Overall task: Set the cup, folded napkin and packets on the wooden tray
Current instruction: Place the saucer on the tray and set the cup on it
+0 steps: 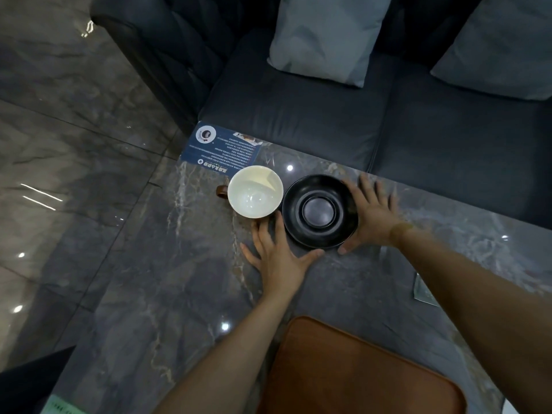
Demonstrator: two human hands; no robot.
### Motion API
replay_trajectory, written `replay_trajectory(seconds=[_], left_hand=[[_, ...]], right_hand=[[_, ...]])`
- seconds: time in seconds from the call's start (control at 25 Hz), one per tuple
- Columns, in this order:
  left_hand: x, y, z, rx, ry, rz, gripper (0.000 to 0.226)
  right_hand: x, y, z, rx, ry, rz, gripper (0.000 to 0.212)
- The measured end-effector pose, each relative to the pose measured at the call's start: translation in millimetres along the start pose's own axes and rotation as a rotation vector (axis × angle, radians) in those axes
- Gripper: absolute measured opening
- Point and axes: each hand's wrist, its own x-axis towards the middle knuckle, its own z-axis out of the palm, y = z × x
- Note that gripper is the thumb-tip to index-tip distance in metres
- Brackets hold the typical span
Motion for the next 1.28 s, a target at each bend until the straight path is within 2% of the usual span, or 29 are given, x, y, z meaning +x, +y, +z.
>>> replay_trajectory(seconds=[0.28,0.6,0.72,0.88,1.28], left_hand=[[-14,-23,-11,-0.017,-0.075,0.112,0.116],[-40,-47,-29,-0.006,-0.192,0.119,0.119],[-60,-55,-39,-0.034,-0.218,0.163,0.12],[-93,-69,-50,-0.027,-0.277,0.224,0.12],[-168,-109,-58,0.142,-0.432,0.327,0.119]], right_hand=[[-39,-8,38,0.147,0.108,0.048,0.15],[-92,-21,76,0.254,0.128,0.102,0.151],[-126,-27,92,0.314,0.185,0.114,0.15],[-170,-38,121,0.294,0.251,0.153,0.154],[-258,-49,213,0.27,0.227,0.285,0.155]])
